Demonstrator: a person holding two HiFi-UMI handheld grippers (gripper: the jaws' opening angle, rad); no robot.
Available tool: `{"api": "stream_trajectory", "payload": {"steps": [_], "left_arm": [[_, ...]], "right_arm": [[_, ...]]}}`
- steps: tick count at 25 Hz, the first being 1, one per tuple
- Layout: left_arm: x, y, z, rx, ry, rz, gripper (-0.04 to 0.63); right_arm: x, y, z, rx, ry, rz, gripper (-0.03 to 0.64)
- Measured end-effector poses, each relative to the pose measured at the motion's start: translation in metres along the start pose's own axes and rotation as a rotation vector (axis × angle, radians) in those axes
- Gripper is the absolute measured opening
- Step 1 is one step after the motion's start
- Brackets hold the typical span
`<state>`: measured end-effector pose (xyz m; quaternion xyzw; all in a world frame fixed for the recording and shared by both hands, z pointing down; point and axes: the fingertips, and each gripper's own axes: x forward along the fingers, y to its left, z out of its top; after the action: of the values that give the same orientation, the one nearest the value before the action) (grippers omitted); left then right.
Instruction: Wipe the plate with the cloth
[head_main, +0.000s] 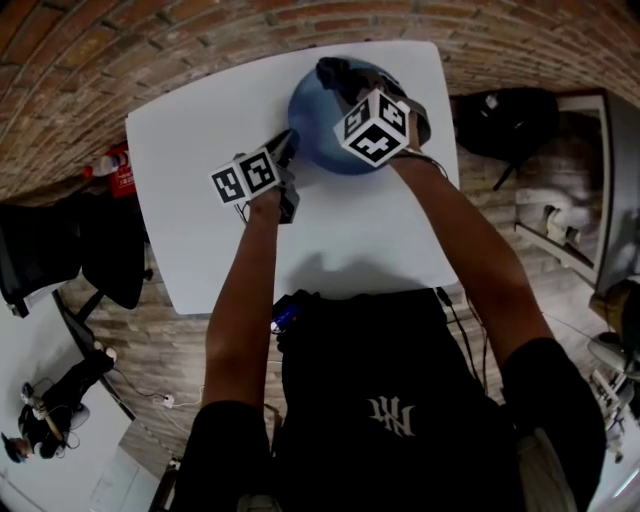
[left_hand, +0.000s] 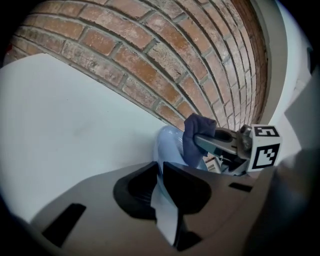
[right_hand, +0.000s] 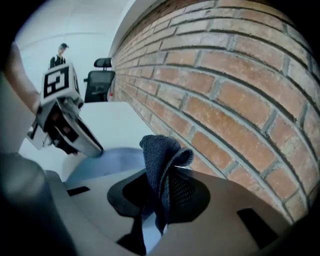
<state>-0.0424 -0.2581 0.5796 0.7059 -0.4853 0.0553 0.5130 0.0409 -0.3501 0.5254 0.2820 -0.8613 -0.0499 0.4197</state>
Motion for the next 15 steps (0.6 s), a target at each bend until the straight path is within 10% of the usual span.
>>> {"api": "stream_trajectory", "payload": {"steps": [7,15], "left_arm": [[0.001,-0.001,0.0,-0.009,-0.001,0.001,0.041],[0.0,-0.001,0.001,-0.018,-0.014,0.002,0.04]], "right_arm": [[0.024,0.062,0.017,0.239,-0.093,0.222,0.086],[0.041,0.088,0.008,0.034,-0.049,0.224,0.086]]}}
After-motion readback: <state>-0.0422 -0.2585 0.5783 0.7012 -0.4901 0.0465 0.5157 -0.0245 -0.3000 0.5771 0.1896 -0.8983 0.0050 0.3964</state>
